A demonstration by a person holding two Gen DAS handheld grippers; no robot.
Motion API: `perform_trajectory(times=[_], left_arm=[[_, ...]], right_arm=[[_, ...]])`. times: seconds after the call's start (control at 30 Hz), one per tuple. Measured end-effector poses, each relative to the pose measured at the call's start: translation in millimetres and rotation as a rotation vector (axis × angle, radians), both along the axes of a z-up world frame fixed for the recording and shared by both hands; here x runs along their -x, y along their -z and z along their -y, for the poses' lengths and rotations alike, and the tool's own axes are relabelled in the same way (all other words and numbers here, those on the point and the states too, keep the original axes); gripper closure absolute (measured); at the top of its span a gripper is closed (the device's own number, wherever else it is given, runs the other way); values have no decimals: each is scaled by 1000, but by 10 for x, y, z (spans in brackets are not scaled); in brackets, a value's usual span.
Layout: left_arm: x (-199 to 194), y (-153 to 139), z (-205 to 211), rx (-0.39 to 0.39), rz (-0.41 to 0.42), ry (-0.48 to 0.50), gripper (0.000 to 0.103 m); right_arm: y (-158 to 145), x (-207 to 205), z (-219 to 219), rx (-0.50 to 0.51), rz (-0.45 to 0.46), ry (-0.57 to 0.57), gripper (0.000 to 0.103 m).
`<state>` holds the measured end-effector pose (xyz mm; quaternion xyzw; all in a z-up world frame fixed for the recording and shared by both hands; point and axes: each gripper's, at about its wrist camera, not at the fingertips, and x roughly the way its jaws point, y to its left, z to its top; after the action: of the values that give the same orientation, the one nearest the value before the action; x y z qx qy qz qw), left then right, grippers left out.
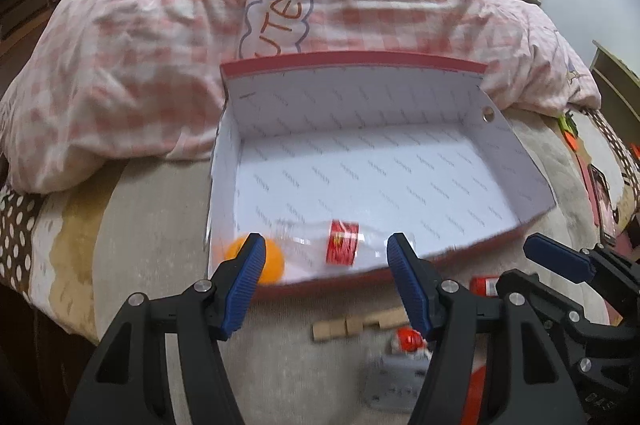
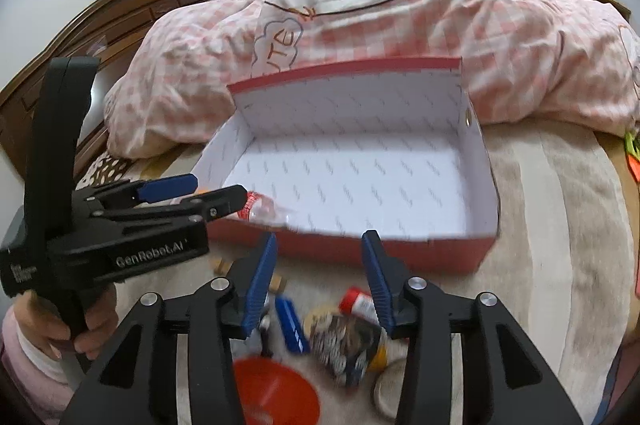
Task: Organize objects
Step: 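Withdraw both grippers from the box toward the remaining toys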
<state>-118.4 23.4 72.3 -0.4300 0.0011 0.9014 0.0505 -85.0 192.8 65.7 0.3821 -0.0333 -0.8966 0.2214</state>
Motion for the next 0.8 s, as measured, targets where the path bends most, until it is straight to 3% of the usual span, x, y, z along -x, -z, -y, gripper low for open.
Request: perform_trajectory(times=[0.8], left_arm=[[-482, 172, -25, -40, 14, 77, 39]], right_arm=[[182, -489, -165, -29, 2, 19, 57]])
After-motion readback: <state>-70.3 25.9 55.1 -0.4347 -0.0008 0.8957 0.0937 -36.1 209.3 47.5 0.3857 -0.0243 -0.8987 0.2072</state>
